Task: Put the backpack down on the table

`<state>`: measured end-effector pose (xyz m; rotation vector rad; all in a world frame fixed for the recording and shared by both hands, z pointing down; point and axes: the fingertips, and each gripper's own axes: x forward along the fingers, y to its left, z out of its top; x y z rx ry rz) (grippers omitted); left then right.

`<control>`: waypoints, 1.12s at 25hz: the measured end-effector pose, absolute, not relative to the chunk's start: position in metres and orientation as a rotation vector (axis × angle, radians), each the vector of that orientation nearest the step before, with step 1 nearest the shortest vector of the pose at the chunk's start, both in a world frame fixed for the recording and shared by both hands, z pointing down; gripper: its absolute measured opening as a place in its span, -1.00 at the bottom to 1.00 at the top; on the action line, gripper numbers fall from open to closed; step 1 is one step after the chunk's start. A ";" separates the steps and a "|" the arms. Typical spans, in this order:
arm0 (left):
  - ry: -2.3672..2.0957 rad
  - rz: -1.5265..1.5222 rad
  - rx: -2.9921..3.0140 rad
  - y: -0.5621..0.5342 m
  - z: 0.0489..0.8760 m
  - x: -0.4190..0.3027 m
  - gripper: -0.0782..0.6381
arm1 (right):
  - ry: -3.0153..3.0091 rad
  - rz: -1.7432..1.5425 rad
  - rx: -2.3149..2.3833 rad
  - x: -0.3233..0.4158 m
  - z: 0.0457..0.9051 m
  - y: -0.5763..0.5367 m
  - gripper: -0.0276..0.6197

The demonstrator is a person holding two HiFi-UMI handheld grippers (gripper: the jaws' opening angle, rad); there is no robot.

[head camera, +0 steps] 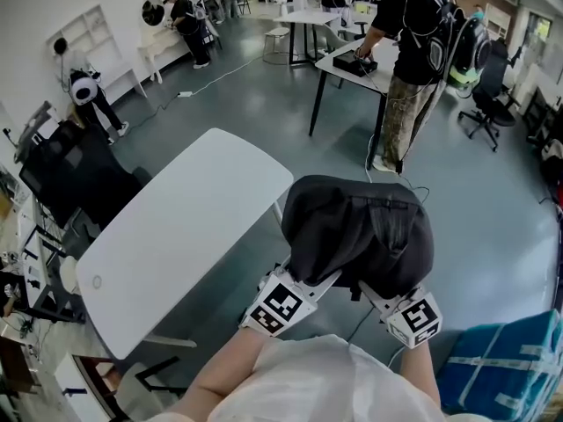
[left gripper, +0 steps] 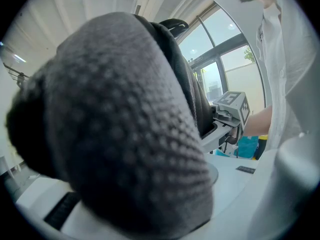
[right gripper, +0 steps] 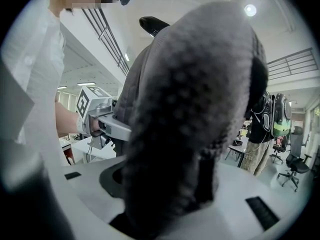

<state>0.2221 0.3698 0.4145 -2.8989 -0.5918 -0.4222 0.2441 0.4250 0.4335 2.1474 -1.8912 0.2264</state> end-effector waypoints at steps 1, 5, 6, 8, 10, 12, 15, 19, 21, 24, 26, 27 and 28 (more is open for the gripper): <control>-0.591 -0.422 -2.901 0.369 0.415 0.222 -0.39 | -1.891 0.231 2.148 0.244 0.434 0.425 -0.30; -0.585 -0.420 -2.907 0.368 0.417 0.221 -0.40 | -1.890 0.229 2.152 0.243 0.436 0.423 -0.30; -0.584 -0.419 -2.908 0.368 0.417 0.221 -0.40 | -1.889 0.229 2.154 0.243 0.436 0.424 -0.30; -0.583 -0.419 -2.909 0.368 0.417 0.221 -0.40 | -1.887 0.228 2.157 0.244 0.436 0.424 -0.30; -0.582 -0.419 -2.912 0.368 0.416 0.221 -0.40 | -1.887 0.226 2.157 0.244 0.435 0.423 -0.30; -0.578 -0.419 -2.916 0.366 0.417 0.220 -0.40 | -1.888 0.227 2.154 0.243 0.435 0.422 -0.30; -0.571 -0.419 -2.922 0.365 0.418 0.218 -0.40 | -1.891 0.230 2.149 0.241 0.436 0.420 -0.30; -0.555 -0.418 -2.933 0.358 0.419 0.215 -0.40 | -1.900 0.227 2.136 0.239 0.436 0.413 -0.30; -0.543 -0.417 -2.939 0.353 0.419 0.212 -0.40 | -1.908 0.228 2.124 0.237 0.436 0.408 -0.30; -0.516 -0.413 -2.951 0.344 0.419 0.208 -0.40 | -1.926 0.226 2.105 0.234 0.436 0.399 -0.30; -0.494 -0.413 -2.958 0.334 0.418 0.204 -0.40 | -1.941 0.221 2.093 0.231 0.435 0.389 -0.30; -0.482 -0.414 -2.961 0.329 0.418 0.202 -0.40 | -1.950 0.217 2.086 0.229 0.434 0.383 -0.30; -0.471 -0.414 -2.965 0.323 0.417 0.200 -0.40 | -1.959 0.216 2.077 0.228 0.434 0.377 -0.30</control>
